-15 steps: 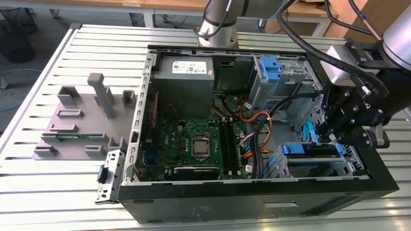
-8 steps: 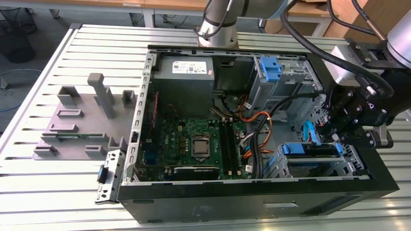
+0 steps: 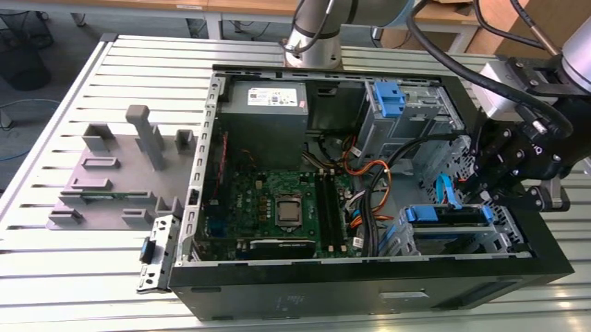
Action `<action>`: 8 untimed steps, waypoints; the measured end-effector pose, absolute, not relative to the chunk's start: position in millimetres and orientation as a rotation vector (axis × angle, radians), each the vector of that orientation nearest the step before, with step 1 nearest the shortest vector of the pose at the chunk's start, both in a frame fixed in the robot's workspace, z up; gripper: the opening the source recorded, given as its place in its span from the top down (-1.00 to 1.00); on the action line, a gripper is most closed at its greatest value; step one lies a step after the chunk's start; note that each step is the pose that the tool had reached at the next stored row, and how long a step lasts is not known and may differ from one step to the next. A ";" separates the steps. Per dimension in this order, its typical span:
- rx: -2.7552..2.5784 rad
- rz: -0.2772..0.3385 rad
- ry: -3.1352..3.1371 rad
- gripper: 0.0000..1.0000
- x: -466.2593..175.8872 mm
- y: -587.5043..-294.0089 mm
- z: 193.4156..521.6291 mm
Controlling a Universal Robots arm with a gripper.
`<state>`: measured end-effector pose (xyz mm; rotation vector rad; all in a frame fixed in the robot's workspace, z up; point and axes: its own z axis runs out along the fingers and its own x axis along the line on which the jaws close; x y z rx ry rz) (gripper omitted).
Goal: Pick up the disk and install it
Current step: 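Insert the first disk wire, then insert the second disk wire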
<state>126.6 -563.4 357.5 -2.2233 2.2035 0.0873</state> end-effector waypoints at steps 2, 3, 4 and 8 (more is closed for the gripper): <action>-2.223 0.087 2.203 0.53 126.5 -563.4 357.4; -2.223 0.087 2.204 0.53 126.5 -563.4 357.6; -2.223 0.087 2.204 0.53 126.5 -563.4 357.7; -2.223 0.087 2.204 0.53 126.5 -563.4 357.8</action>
